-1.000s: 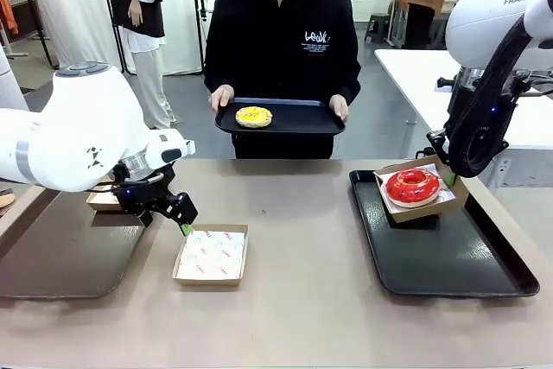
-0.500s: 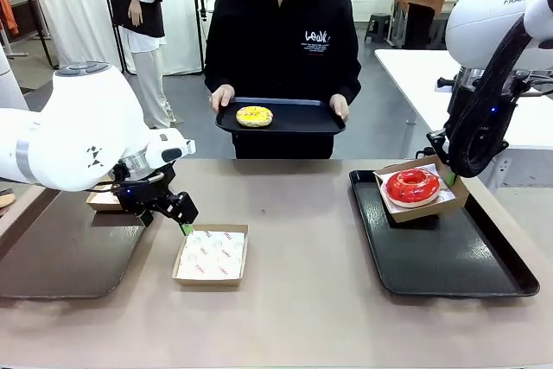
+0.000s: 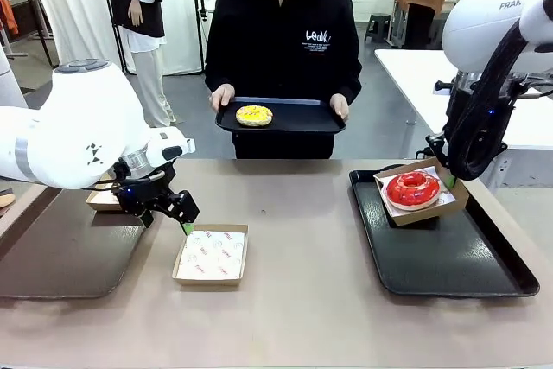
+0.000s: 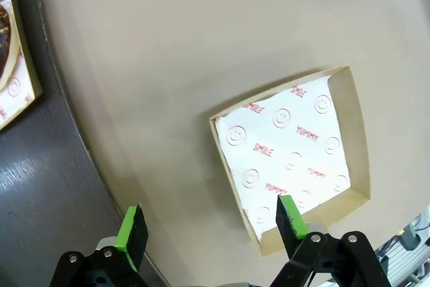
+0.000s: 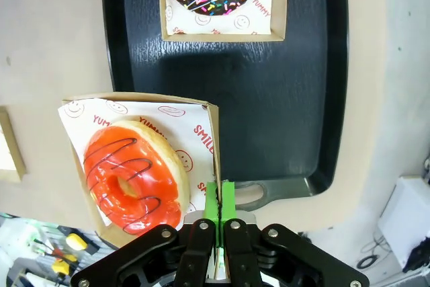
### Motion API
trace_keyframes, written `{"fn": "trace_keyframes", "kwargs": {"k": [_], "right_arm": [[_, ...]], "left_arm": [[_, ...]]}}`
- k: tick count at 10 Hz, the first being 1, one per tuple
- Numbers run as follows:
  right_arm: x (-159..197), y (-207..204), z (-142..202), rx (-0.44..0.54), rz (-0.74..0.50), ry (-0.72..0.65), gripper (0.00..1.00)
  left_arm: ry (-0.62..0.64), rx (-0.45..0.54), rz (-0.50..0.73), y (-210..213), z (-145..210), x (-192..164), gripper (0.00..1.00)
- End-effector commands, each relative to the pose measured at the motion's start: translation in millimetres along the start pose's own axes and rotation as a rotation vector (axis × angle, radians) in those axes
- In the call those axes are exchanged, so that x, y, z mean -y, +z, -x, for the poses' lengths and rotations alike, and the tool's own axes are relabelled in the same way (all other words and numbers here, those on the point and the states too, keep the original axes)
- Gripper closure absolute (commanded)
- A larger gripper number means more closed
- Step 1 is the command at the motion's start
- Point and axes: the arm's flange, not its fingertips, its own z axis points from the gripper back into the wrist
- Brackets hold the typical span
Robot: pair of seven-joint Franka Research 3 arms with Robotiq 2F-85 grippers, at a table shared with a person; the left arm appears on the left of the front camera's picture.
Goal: Individually package the donuts and arrange them on the tray.
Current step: Place the picked Paper togo box on the Handle tray while simultaneously picking up another Paper togo box from the table with the other hand.
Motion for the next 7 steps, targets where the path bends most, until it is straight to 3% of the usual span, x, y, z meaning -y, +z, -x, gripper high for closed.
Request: {"fn": "trace_keyframes", "kwargs": {"k": [1,4,7], "right_arm": [[-1,-18,-8,-0.008,0.022,-0.009,0.99],[-3,-43,-6,0.006,-0.003,0.024,0.99],[0,-68,-4,0.089,-0.008,0.096,0.99]], "left_arm": [[0.111,-0.065,0.007,15,6,21,0.0],[0.209,-0.109,0.037,25,11,32,0.0],[0.288,-0.119,0.057,24,3,28,0.0]]}}
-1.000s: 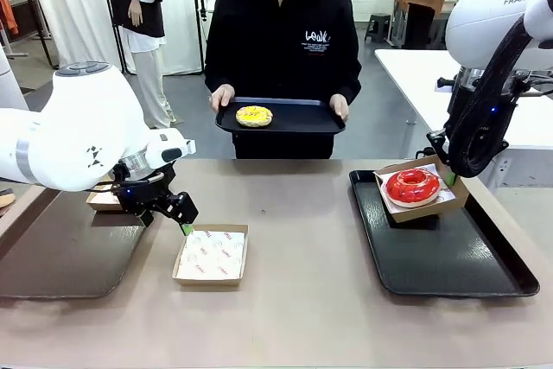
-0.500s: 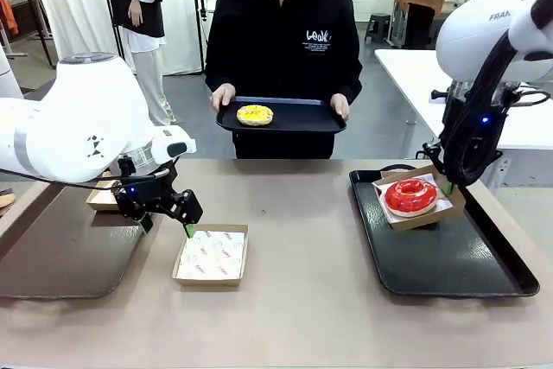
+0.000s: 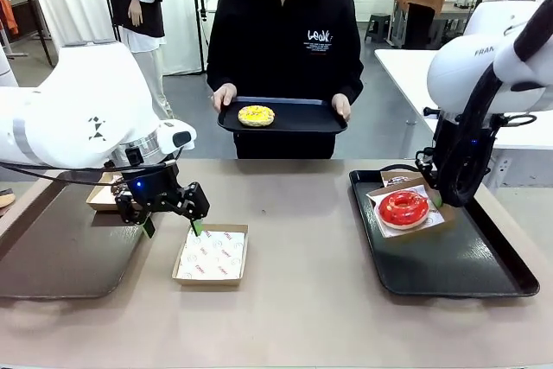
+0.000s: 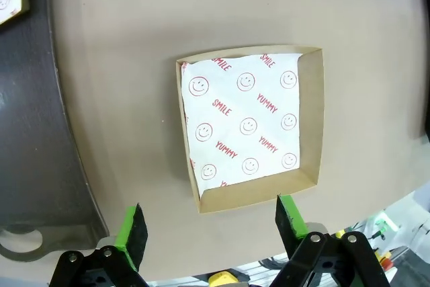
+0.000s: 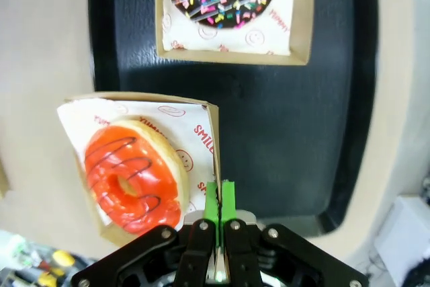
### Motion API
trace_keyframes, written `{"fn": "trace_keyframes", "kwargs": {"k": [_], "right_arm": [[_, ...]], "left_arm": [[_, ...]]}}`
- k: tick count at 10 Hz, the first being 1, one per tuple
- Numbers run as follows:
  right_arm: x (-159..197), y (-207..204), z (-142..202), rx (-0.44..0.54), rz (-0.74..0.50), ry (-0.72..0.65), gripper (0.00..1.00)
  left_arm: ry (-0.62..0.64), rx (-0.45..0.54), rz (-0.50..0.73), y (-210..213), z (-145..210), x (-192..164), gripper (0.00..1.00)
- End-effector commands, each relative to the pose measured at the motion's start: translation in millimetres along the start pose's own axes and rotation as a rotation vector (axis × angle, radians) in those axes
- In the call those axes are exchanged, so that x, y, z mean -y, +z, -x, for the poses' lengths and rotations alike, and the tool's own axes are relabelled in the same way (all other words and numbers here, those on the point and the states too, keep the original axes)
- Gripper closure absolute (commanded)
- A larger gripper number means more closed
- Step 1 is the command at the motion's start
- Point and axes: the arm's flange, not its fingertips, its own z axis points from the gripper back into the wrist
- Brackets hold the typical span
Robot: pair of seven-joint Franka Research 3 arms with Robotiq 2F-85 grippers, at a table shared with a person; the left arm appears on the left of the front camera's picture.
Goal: Individually package the donuts and arrange them on the tray.
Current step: Place the picked Paper togo box on the Handle tray while simultaneously picking up another Paper togo box from the table with the other hand.
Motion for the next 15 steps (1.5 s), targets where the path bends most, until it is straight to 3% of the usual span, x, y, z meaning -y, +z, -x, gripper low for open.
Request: {"fn": "trace_keyframes", "kwargs": {"k": [1,3,15], "right_arm": [[8,-18,5,0.043,-0.006,0.048,0.99],[18,-34,3,0.005,-0.027,0.031,0.99],[31,-66,9,-0.018,-0.076,-0.047,0.99]], "left_arm": [[0.055,-0.009,0.01,-1,-8,1,0.0],[0.087,-0.022,-0.012,-6,-13,-1,0.0],[0.08,0.023,-0.135,-41,-30,-5,0.0]]}}
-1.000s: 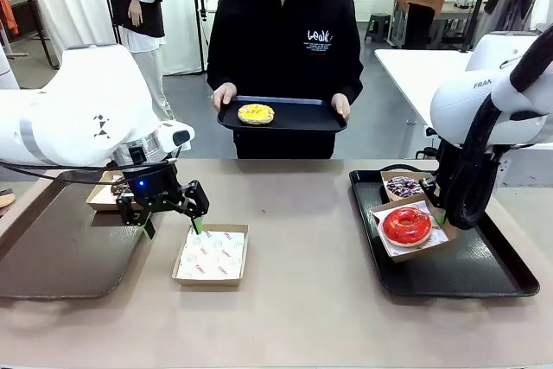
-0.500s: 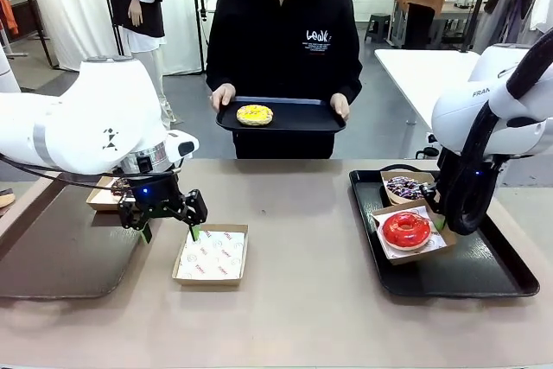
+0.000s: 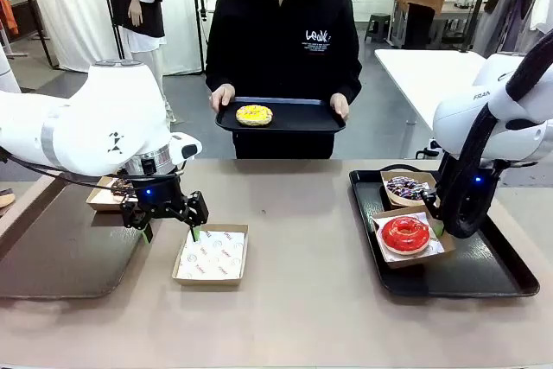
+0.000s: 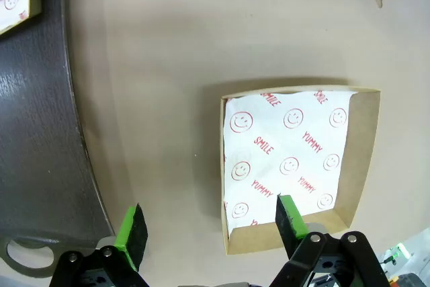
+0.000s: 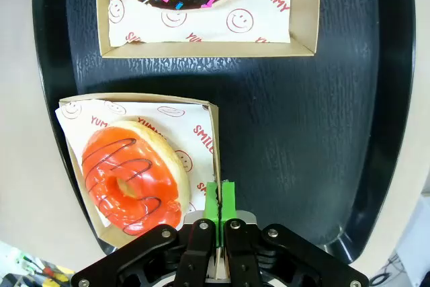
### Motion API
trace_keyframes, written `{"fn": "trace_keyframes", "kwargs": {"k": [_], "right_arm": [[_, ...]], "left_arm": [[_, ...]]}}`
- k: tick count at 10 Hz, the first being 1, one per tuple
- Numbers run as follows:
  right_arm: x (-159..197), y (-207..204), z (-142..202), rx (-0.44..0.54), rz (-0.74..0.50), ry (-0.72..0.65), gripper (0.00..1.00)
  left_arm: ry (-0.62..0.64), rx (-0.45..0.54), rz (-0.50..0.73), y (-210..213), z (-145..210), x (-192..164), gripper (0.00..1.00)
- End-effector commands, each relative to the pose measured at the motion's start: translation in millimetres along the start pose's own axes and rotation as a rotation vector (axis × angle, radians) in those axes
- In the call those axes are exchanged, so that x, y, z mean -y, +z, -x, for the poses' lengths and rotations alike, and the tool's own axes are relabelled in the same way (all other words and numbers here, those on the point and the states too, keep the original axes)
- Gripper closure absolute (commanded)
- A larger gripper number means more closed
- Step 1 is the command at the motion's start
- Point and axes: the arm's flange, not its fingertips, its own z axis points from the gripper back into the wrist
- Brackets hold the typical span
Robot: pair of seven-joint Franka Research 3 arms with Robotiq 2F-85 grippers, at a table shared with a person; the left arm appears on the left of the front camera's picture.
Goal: Individually package the donuts and arrange them on the tray.
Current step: Place the picked Paper togo box on the Handle tray while simultaneously picking up another Paper togo box from the table with the other hand.
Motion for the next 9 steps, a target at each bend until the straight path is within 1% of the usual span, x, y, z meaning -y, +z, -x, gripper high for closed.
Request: {"fn": "trace_keyframes", "kwargs": {"k": [1,6,9], "right_arm": [[5,-3,2,0.006,-0.011,0.001,0.99],[6,-5,2,-0.001,-0.008,-0.005,0.99],[7,-4,2,-0.002,-0.013,-0.006,0.99]], "left_arm": [[0.029,0.04,-0.038,-7,-5,3,0.0],[0.039,0.044,-0.061,-17,-10,4,0.0],[0.035,0.028,-0.059,-25,-12,7,0.0]]}}
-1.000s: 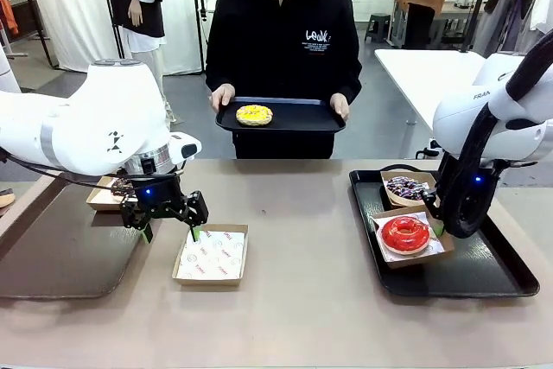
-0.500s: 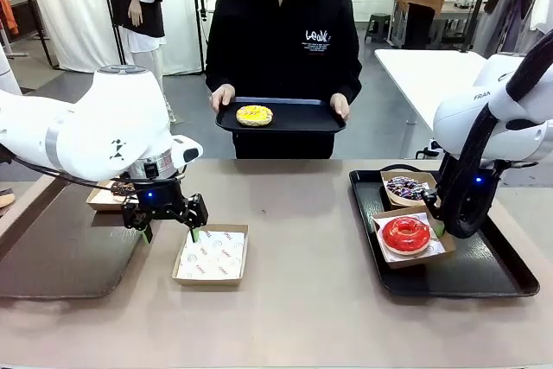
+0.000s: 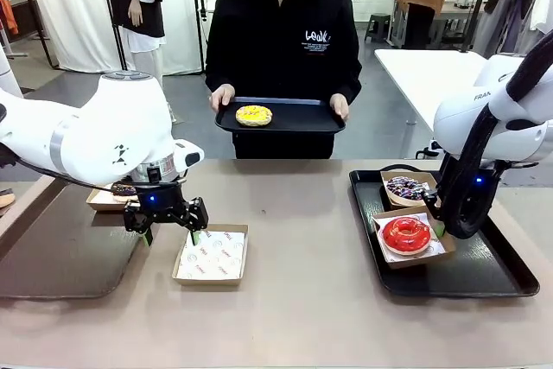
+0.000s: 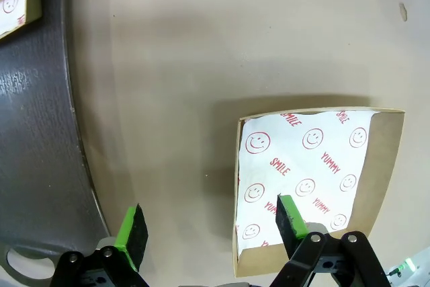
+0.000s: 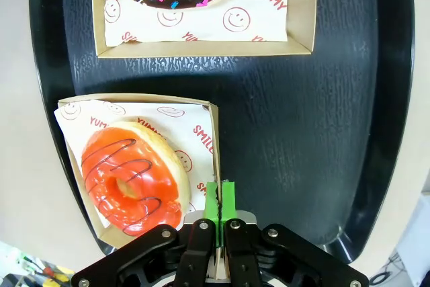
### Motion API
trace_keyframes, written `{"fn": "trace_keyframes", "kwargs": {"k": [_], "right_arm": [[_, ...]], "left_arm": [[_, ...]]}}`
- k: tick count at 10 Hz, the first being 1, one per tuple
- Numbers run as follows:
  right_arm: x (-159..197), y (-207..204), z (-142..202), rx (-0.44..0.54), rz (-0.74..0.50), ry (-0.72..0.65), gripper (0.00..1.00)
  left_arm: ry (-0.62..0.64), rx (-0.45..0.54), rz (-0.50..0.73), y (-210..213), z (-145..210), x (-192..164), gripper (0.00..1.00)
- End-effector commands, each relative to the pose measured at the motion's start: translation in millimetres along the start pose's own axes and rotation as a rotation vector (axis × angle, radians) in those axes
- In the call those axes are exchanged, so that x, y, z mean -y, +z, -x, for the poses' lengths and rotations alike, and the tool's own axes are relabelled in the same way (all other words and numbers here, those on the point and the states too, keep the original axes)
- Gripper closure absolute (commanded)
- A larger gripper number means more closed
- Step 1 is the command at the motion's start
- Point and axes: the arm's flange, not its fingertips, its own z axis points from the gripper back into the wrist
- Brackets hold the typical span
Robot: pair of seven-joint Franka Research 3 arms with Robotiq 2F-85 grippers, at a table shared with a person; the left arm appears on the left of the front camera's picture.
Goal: Individually package the donuts and arrange them on the tray.
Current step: Place the picked Paper togo box on the Handle tray while simultaneously picking up another Paper togo box from the table with the other hand.
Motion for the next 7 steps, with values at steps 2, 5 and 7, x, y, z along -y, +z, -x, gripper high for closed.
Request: {"fn": "trace_keyframes", "kwargs": {"k": [2,5,7], "right_arm": [[5.5,-4.0,1.6,-0.002,-0.016,-0.001,0.99],[5.8,-5.0,1.4,-0.011,-0.021,0.002,0.53],[5.6,-5.4,1.3,-0.017,-0.022,-0.002,0.0]], "left_arm": [[0.007,0.019,0.0,-8.2,-6.0,9.0,0.0],[-0.019,0.005,0.017,-13.1,-6.7,10.8,0.6],[-0.021,-0.002,0.034,-11.3,-6.5,11.1,1.0]]}}
